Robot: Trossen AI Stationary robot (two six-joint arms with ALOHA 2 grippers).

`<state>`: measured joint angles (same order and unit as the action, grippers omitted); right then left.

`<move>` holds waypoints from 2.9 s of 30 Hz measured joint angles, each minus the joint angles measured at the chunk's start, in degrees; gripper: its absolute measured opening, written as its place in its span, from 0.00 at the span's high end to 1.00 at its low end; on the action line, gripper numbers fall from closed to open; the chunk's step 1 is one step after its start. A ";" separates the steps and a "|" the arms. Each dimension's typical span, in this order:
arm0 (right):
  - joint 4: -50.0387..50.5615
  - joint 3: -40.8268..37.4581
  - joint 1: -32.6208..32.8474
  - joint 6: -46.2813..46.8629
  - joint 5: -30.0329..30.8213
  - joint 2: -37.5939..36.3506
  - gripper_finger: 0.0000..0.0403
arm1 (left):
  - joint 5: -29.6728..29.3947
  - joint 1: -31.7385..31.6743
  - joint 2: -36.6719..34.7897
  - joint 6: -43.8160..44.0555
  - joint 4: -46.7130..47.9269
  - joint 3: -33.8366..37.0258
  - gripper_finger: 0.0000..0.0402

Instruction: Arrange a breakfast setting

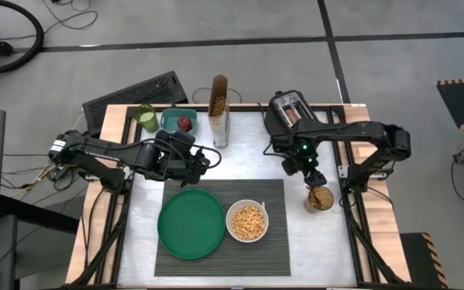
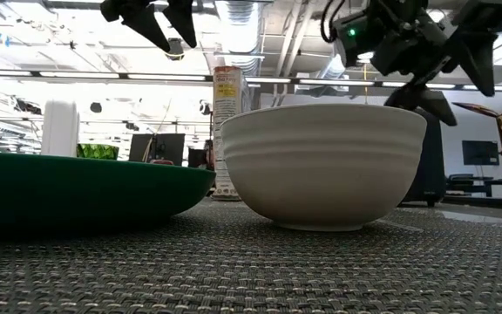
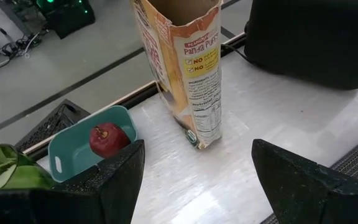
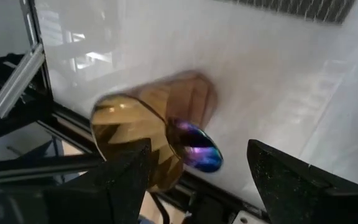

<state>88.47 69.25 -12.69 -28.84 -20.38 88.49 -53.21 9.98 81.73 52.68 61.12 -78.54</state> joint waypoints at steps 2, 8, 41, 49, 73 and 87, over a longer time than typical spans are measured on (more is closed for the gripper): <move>0.04 -0.58 -0.09 0.00 0.20 0.01 0.28 | 0.00 0.00 0.00 -0.90 0.01 0.00 0.30; 0.41 -0.71 -0.02 -0.11 1.20 0.00 0.33 | -0.04 0.00 0.00 -1.65 0.04 0.00 0.30; -0.96 -0.74 0.47 -1.44 0.64 -0.04 0.60 | -1.11 -1.70 0.00 -0.14 1.11 0.00 0.30; -1.00 -0.74 -1.87 -1.91 -1.94 -0.02 0.48 | -1.11 -1.70 0.00 0.51 1.09 0.00 0.30; -0.20 5.96 1.52 -4.17 -5.27 -0.48 0.51 | -1.16 -1.70 0.00 1.56 1.10 0.00 0.30; -3.43 7.53 3.57 -10.38 -1.34 -0.07 0.51 | -1.16 -1.71 0.00 1.56 1.13 0.00 0.30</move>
<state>85.04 76.78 -9.12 -39.22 -21.71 88.42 -54.37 8.27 81.73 54.24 62.26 -78.54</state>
